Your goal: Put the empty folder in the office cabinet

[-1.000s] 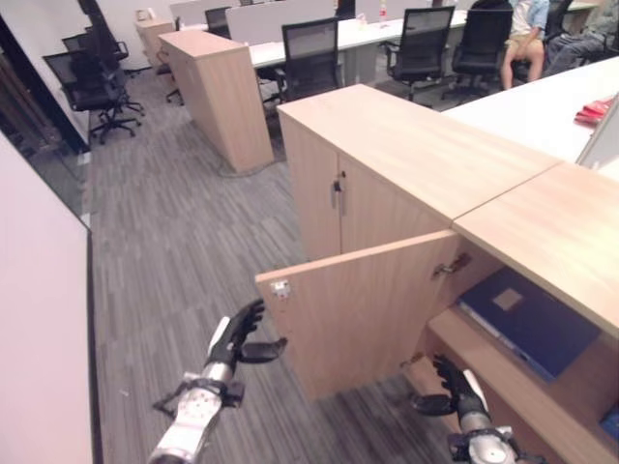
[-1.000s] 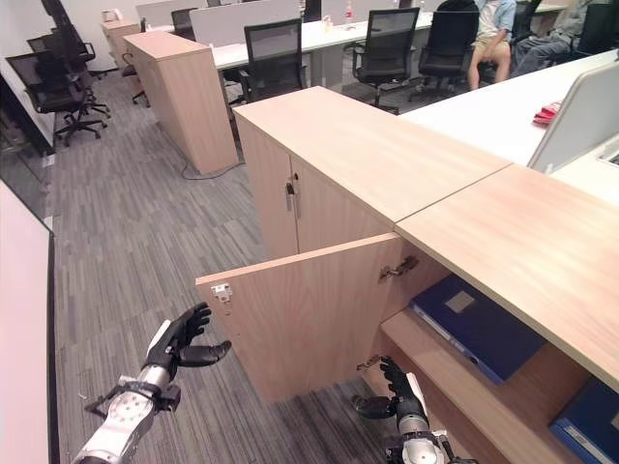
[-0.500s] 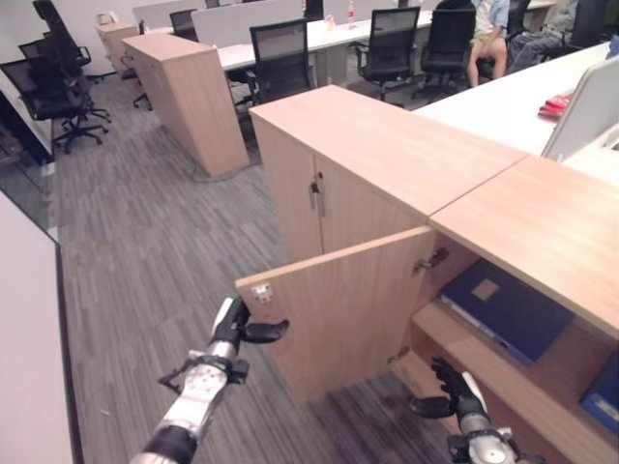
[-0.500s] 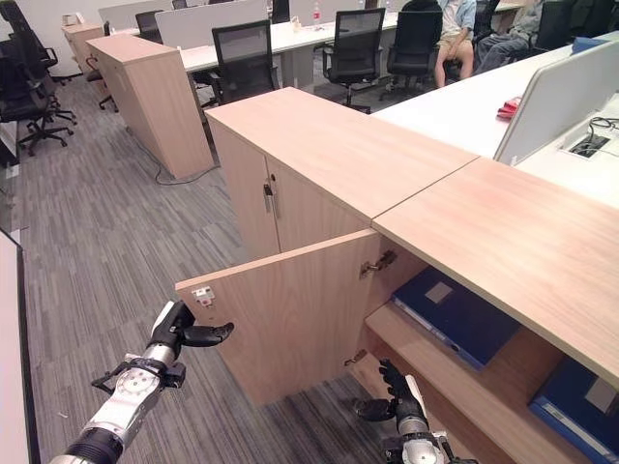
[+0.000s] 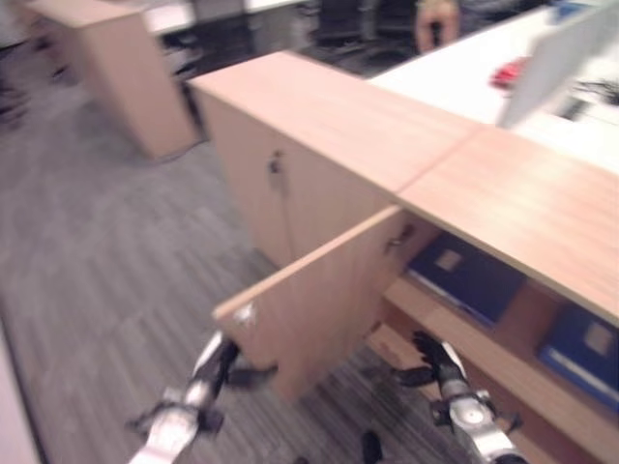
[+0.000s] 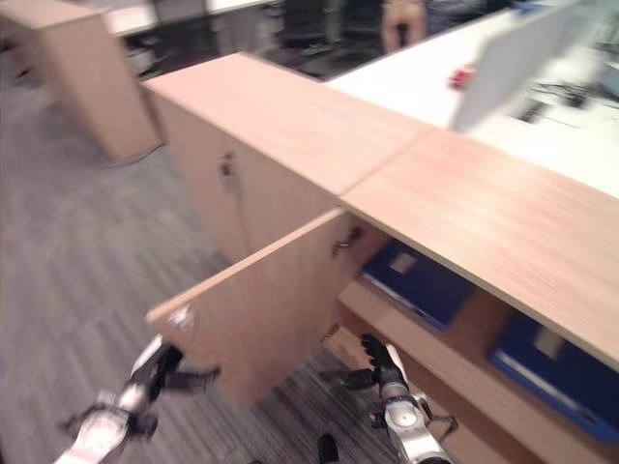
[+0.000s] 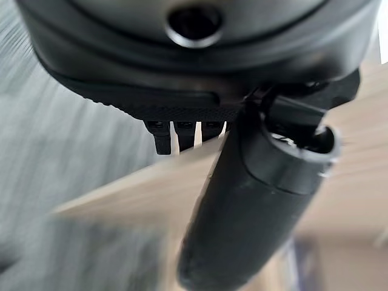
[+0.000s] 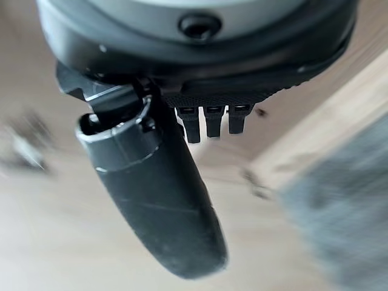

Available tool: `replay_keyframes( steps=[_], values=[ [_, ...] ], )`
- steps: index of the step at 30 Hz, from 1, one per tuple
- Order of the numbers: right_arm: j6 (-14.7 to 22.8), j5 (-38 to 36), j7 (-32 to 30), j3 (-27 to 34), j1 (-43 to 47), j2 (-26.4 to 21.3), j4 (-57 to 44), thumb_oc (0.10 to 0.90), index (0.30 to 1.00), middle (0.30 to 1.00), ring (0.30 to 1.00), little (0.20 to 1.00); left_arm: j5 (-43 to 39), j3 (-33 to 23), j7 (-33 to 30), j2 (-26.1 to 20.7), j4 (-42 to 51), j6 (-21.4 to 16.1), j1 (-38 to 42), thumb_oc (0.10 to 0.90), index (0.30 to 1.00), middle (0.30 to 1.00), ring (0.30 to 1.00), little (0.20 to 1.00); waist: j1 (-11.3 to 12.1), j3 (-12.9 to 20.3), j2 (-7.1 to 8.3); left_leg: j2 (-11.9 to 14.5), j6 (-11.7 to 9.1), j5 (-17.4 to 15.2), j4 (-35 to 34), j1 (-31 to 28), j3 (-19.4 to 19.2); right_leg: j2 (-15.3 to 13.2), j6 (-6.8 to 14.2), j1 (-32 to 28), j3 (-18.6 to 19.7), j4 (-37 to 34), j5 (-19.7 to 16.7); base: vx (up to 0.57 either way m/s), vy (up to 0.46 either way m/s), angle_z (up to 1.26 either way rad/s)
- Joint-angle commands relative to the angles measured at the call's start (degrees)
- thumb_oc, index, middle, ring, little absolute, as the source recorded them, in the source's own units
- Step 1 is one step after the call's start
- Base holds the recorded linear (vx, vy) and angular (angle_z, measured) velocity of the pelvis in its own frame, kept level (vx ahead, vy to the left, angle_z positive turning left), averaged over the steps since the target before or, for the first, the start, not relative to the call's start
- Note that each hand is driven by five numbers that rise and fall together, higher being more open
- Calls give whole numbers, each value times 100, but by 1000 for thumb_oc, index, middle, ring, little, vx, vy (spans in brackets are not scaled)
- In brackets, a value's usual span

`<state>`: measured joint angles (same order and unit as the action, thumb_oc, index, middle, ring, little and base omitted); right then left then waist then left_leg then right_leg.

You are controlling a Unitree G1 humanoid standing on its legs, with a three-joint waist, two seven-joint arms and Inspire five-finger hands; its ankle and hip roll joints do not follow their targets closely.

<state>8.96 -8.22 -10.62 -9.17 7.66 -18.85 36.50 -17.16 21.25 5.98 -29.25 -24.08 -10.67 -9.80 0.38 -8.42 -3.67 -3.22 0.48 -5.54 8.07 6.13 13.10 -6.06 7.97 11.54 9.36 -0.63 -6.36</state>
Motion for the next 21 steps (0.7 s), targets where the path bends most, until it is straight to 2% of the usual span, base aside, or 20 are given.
replay_keyframes(
  steps=[1,2,3,4,5,7,8,9,10,11,13,16,17,19,20,21],
  values=[
    [283,-58,-174,-57,226,-104,-373,800,900,900,900,900,-259,45,397,125,983,-595,844,800,900,900,900,900,-193,64,215,354,-142,-56,-1027,-998,-693,-164,600,-27,-531,350,-127,-173,33,-155],
    [282,-58,-174,-56,226,-104,-373,800,900,900,900,900,-260,46,397,125,982,-596,845,800,900,900,900,900,-185,67,215,355,-142,-56,-1029,-997,-701,-162,600,-17,-523,358,-124,-100,2,-95],
    [259,-24,-206,-41,245,-64,-433,800,900,900,900,900,-317,53,389,126,1110,-556,864,800,900,900,900,900,-109,20,182,405,-145,-2,-1052,-917,-918,-304,559,49,-1000,496,-44,-267,3,-64],
    [239,26,-228,-82,269,2,-410,800,900,900,900,900,-366,120,424,136,1316,-501,840,800,900,900,900,900,62,-17,100,479,-158,82,-1001,-770,-1308,-663,381,-145,-2131,763,261,-279,4,-58],
    [239,27,-228,-79,272,4,-411,800,900,900,900,900,-367,118,424,132,1321,-497,842,800,900,900,900,900,52,-18,112,465,-157,108,-999,-751,-1298,-678,379,-136,-2139,754,240,-246,24,-120],
    [251,95,-270,-94,254,98,-374,800,900,900,900,900,-369,100,502,70,1668,-477,783,800,900,900,900,900,208,29,124,525,-129,228,-1011,-665,-1705,-970,253,-412,-2817,1090,444,-190,40,-135],
    [242,114,-227,-116,178,165,-325,800,900,900,900,900,-373,47,532,110,1729,-468,690,800,900,900,900,900,286,124,199,521,-116,246,-1100,-723,-1988,-1077,274,-667,-3006,1163,494,-148,33,-62],
    [241,115,-227,-114,177,169,-328,800,900,900,900,900,-372,46,532,105,1733,-467,688,800,900,900,900,900,296,129,210,509,-109,279,-1105,-705,-2002,-1081,270,-655,-2997,1131,451,-142,10,-124],
    [210,89,-275,-98,182,214,-204,800,900,900,900,900,-403,-24,484,131,1871,-467,667,800,900,900,900,900,383,223,256,510,-85,402,-1185,-688,-2261,-1225,361,-825,-3253,1161,363,-101,-6,-137],
    [210,88,-276,-99,182,216,-201,800,900,900,900,900,-402,-24,482,128,1876,-464,662,800,900,900,900,900,396,233,263,502,-80,407,-1194,-687,-2277,-1230,369,-814,-3237,1150,350,-155,-95,-138],
    [164,-8,-283,-151,254,304,-114,800,900,900,900,900,-536,-159,442,166,1979,-441,653,800,900,900,900,900,492,358,348,561,-121,403,-1242,-631,-2679,-1504,522,-967,-3439,960,113,-94,-170,-86],
    [130,-18,-233,-167,204,319,-145,800,900,900,900,900,-596,-229,443,182,2015,-447,588,800,900,900,900,900,469,396,397,614,-164,368,-1244,-729,-2885,-1455,566,-1169,-3274,542,69,-30,-154,-80],
    [122,-18,-198,-158,95,291,-183,800,900,900,900,900,-598,-294,389,224,2013,-477,568,800,900,900,900,900,371,446,403,694,-208,446,-1267,-798,-3001,-1324,548,-1228,-3008,235,59,21,-214,-77],
    [110,-22,-180,-148,20,276,-217,800,900,900,900,900,-615,-306,359,274,1964,-467,581,800,900,900,900,900,304,458,389,747,-241,471,-1274,-846,-3028,-1237,534,-1247,-2858,141,75,19,-218,-74],
    [100,-36,-132,-109,-167,239,-308,800,900,900,900,900,-599,-355,289,374,1863,-479,609,800,900,900,900,900,162,466,391,831,-285,464,-1265,-944,-3034,-1067,510,-1347,-2588,-13,146,4,-184,-71],
    [102,-38,-103,-88,-238,201,-329,800,900,900,900,900,-586,-401,257,422,1813,-489,615,800,900,900,900,900,100,477,377,880,-313,486,-1262,-987,-3053,-997,495,-1383,-2518,-84,171,-6,-269,-62]
  ],
)
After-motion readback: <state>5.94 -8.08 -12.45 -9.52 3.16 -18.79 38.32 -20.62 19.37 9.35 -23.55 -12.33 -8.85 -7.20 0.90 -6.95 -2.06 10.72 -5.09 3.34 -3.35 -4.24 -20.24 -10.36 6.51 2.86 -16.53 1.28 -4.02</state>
